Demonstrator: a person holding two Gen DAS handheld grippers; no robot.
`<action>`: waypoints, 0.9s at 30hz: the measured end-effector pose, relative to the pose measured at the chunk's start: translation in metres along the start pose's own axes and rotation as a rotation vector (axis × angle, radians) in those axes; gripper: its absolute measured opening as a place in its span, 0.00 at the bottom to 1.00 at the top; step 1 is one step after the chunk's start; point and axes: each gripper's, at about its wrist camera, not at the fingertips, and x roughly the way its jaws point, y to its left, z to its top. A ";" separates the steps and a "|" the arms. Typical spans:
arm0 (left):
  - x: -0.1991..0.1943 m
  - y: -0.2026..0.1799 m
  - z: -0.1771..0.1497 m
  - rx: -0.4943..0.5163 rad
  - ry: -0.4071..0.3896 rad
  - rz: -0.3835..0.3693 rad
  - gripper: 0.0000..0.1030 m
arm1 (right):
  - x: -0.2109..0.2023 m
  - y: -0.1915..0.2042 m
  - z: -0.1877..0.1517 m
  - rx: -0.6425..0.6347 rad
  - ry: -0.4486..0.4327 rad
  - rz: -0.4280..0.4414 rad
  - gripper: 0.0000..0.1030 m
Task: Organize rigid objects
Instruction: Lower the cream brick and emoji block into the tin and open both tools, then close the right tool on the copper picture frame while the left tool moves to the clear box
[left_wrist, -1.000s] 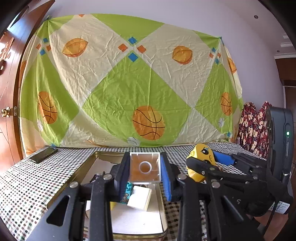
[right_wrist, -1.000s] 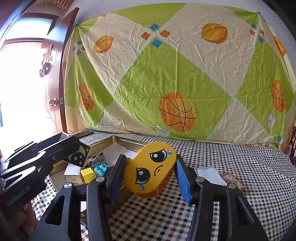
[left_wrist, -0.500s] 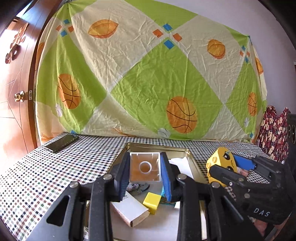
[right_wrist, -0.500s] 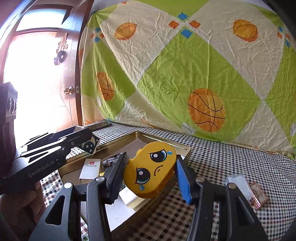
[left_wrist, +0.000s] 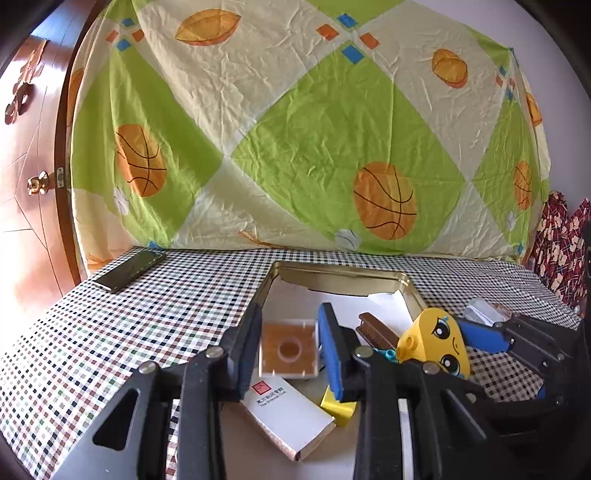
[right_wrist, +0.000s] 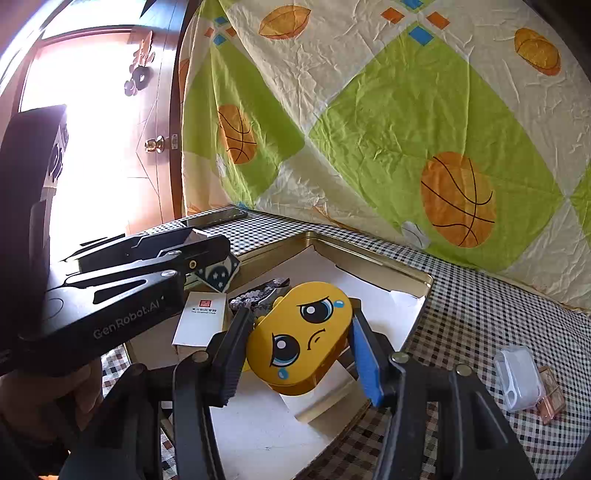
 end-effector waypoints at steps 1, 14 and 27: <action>-0.001 0.000 0.000 -0.004 -0.002 0.005 0.48 | 0.000 -0.001 0.000 0.003 0.003 -0.002 0.57; -0.016 -0.042 0.003 0.046 -0.044 0.007 0.99 | -0.063 -0.071 -0.013 0.031 -0.085 -0.169 0.80; 0.004 -0.166 0.009 0.174 0.024 -0.183 0.99 | -0.115 -0.235 -0.056 0.298 -0.008 -0.469 0.80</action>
